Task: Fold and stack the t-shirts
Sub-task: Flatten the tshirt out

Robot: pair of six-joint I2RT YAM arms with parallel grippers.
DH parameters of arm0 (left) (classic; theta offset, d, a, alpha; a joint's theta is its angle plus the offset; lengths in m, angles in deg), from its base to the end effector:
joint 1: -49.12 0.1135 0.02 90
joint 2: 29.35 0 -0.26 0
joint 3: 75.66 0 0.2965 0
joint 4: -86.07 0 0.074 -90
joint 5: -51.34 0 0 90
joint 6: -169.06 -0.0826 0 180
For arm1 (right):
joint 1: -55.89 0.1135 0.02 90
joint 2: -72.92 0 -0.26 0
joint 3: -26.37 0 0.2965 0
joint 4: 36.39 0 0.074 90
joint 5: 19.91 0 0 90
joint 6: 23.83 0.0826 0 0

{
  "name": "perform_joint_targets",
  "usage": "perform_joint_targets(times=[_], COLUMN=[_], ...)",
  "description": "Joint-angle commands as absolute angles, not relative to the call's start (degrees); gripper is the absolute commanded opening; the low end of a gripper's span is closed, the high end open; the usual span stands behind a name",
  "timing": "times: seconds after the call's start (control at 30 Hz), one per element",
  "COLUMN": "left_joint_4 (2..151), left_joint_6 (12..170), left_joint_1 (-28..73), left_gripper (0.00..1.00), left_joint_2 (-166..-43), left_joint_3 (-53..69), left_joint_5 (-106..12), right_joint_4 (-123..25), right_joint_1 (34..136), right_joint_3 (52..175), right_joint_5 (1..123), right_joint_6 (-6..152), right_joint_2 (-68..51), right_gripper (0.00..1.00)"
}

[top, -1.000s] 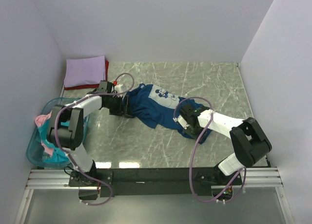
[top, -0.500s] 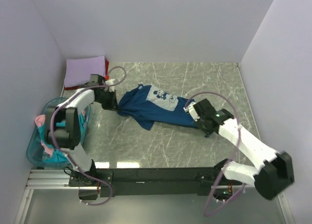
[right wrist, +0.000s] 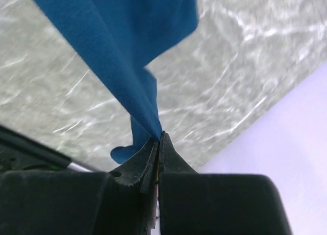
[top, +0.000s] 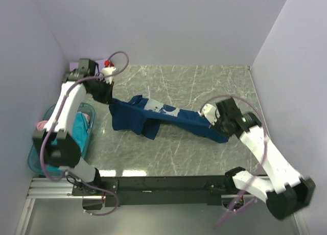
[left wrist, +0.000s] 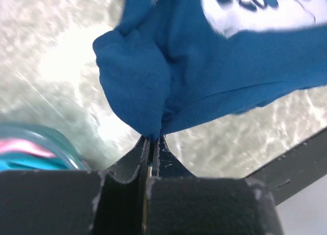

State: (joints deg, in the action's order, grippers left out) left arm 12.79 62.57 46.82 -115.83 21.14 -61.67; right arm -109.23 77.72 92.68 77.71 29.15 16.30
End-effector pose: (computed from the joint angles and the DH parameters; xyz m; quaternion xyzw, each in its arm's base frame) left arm 0.3624 -0.0469 0.2925 0.2015 0.9324 -0.1641 0.2513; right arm 0.2265 0.0789 0.2414 -0.4634 0.8529 -0.0947 0.2211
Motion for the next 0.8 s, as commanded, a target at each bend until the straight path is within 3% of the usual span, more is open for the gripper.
perform_joint_targets(times=[0.0, 0.1, 0.13, 0.23, 0.27, 0.3, 0.33, 0.5, 0.77], left_joint_4=[12.08, 11.82, 11.55, 11.81, 13.12, 13.74, 14.53, 19.54, 20.08], left_joint_6=[60.86, 63.41, 65.85, 68.76, 70.34, 70.53, 70.71, 67.81, 66.76], left_joint_1=[45.88, 44.29, 44.12, 45.86, 46.57, 47.27, 48.32, 48.95, 51.32], left_gripper=[0.00, 0.04, 0.17, 0.49, 0.54, 0.58, 0.63, 0.64, 0.64], left_joint_2=[-127.65, -138.54, -141.21, -148.00, -148.09, -146.96, -145.82, -136.15, -134.82], left_joint_3=[31.51, 41.00, 43.66, 50.88, 51.06, 49.93, 48.44, 34.14, 26.11], left_joint_5=[-56.51, -55.99, -56.41, -57.65, -58.69, -59.57, -59.58, -59.40, -62.92], right_joint_4=[-102.74, -100.19, -99.84, -101.40, -102.72, -104.82, -105.62, -107.39, -106.50], right_joint_1=[74.89, 73.83, 73.74, 70.67, 69.35, 67.60, 64.63, 58.10, 52.65], right_joint_3=[98.76, 105.78, 107.38, 115.64, 117.83, 120.81, 121.80, 119.28, 119.07], right_joint_5=[77.48, 74.06, 73.79, 71.07, 69.15, 65.56, 63.70, 55.69, 47.43], right_joint_6=[23.28, 23.54, 23.72, 26.96, 28.36, 28.98, 29.34, 30.22, 32.25], right_joint_2=[4.66, -5.98, -8.62, -17.50, -19.78, -20.41, -20.68, -19.10, -28.23], right_gripper=[0.00, 0.00, 0.03, 0.27, 0.49, 0.65, 0.66, 0.66, 0.63])
